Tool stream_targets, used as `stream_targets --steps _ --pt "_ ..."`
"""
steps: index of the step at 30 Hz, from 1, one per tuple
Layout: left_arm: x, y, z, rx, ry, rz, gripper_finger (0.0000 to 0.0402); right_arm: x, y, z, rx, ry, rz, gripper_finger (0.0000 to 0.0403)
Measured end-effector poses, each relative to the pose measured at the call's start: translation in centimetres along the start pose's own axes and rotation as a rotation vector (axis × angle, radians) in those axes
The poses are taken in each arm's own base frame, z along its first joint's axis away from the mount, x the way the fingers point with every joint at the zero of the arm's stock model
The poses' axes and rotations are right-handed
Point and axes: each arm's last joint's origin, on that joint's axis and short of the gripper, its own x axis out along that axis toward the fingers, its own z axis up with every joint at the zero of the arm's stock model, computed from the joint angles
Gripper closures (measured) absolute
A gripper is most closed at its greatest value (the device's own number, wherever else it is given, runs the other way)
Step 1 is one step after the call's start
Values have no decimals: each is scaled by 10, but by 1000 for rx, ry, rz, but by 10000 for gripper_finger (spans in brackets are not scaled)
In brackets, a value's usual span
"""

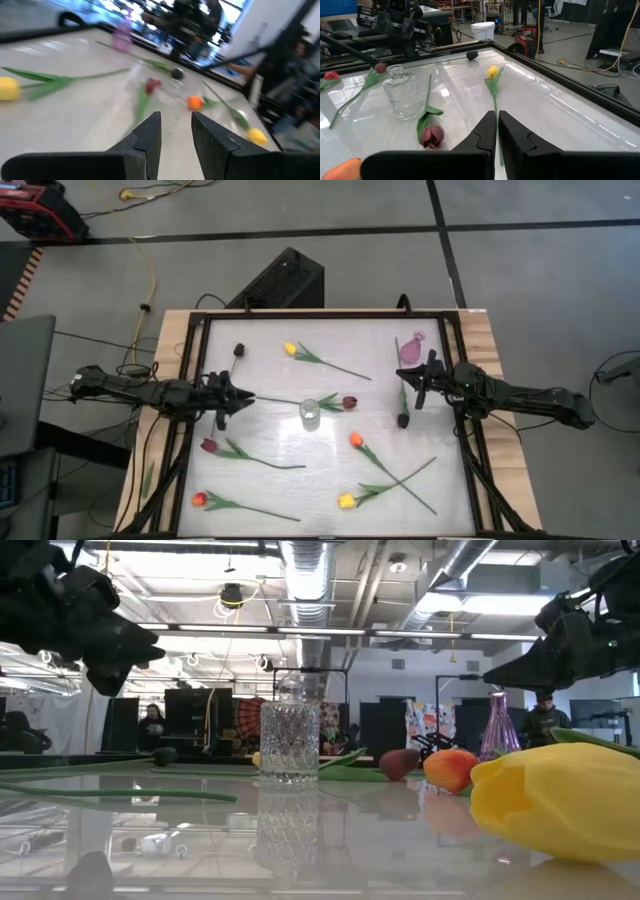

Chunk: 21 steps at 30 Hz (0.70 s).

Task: Sort flowers into vase by color
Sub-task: Put the right black flower into the violet vase

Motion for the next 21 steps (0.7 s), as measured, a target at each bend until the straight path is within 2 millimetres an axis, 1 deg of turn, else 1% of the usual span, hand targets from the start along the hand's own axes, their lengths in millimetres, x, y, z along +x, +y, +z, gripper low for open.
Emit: stream_targets --steps 4,7,11,14,16,18,21 --pt "0 2 2 5 -43 83 306 0 0 0 1 -2 1 355" --pt "0 3 2 32 -48 96 306 0 0 2 4 -15 1 355" --pt "1 2 2 77 -50 94 306 -1 1 11 16 -117 12 355" --pt "5 -1 5 128 -74 70 306 -3 2 23 20 -237 22 355" --pt "8 -5 9 184 -104 36 306 -5 2 30 -13 -302 22 355" --pt "12 -9 13 244 -141 -7 306 -5 3 33 -46 -291 17 355" --pt "18 -14 14 340 -165 -54 306 -4 4 43 -96 -258 9 355"
